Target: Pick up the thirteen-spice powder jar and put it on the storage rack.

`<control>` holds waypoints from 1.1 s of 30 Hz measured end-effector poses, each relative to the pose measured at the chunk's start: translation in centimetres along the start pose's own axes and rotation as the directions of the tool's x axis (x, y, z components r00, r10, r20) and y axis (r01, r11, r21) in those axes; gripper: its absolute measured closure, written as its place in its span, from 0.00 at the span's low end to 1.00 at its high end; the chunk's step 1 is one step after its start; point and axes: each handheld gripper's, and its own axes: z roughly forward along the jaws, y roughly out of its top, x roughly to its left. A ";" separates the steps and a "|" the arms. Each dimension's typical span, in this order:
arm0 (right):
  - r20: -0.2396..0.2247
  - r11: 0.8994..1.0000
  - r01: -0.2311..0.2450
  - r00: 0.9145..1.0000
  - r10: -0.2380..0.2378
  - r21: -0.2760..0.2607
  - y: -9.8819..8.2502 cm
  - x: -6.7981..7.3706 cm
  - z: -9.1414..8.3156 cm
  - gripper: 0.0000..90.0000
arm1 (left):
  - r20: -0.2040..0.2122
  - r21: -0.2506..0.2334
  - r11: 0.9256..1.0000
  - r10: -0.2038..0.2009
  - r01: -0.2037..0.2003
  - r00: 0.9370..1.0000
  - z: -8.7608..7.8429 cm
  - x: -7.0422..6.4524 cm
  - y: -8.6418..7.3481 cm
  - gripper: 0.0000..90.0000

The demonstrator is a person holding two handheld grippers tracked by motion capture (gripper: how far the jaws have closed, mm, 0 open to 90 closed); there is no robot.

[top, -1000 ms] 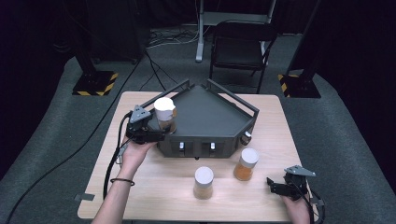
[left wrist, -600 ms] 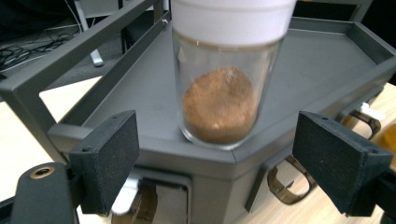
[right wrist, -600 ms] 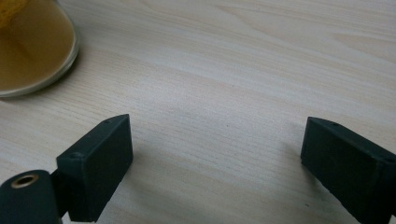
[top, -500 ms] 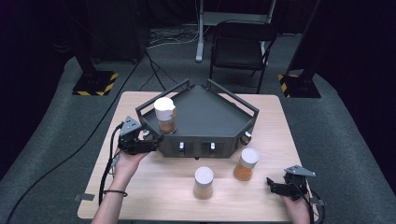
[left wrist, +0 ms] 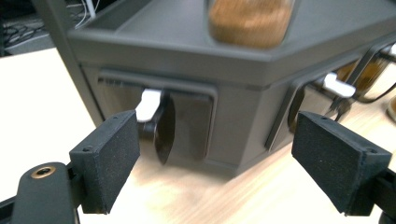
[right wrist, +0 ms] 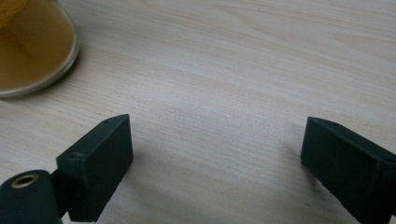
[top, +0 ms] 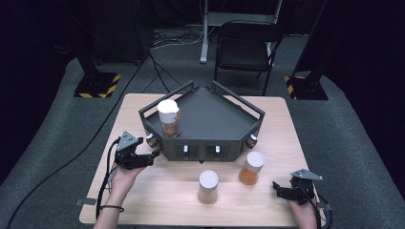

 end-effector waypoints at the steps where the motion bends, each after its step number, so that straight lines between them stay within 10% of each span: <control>1: 0.000 1.000 0.001 1.000 -0.001 0.000 0.0 0.0 0.0 0.09 | -0.001 0.004 1.000 -0.003 0.003 1.000 0.0 0.1 -0.3 0.16; 33: 0.000 1.000 0.000 1.000 0.000 0.000 0.0 0.0 0.0 0.09 | -0.047 0.174 0.985 0.008 0.000 0.999 0.3 0.4 -5.3 0.11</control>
